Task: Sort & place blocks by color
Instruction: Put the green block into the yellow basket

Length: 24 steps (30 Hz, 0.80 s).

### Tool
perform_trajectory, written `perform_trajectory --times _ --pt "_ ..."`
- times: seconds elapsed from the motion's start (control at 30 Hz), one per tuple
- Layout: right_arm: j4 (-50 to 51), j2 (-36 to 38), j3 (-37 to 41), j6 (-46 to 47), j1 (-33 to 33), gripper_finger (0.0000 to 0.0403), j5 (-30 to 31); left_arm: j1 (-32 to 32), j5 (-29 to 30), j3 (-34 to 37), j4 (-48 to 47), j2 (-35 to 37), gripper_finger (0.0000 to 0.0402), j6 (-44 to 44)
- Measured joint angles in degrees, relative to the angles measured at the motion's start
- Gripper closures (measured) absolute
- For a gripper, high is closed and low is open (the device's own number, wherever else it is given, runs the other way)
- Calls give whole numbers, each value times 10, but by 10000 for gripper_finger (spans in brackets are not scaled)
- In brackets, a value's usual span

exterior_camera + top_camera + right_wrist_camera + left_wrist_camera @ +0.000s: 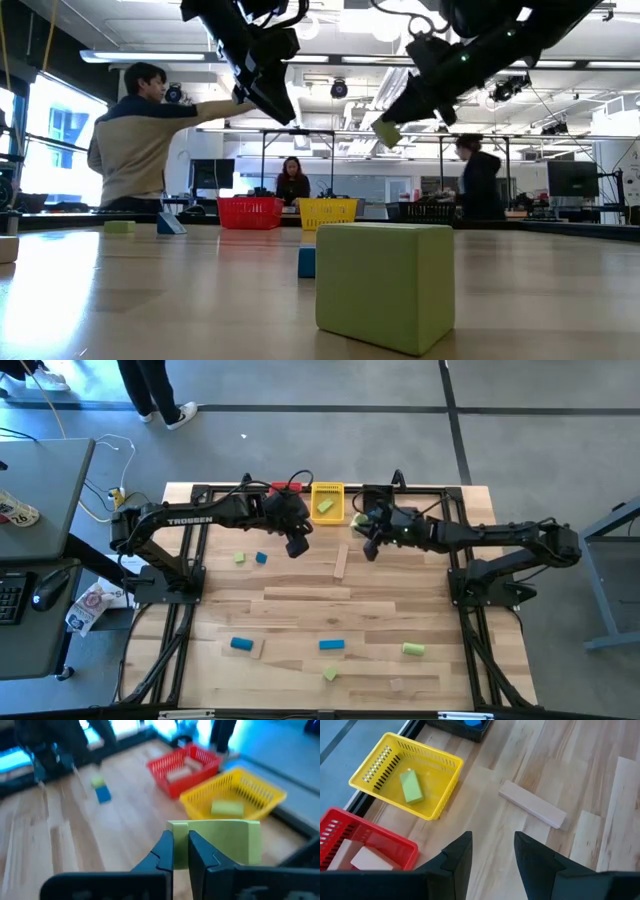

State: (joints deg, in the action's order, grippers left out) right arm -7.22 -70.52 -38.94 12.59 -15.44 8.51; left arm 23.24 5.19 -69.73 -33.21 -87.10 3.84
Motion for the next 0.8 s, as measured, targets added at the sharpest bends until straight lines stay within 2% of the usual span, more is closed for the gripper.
perform_trajectory --times 0.2,0.5,0.8 --pt "-85 -13 0 -76 -32 398 -30 0 0 0 0 0 271 12" --pt "-216 -109 -1 -214 -79 398 -123 0 0 0 -32 0 271 20" --pt "-291 -204 -1 -242 -105 393 -142 0 0 0 -61 0 271 21"
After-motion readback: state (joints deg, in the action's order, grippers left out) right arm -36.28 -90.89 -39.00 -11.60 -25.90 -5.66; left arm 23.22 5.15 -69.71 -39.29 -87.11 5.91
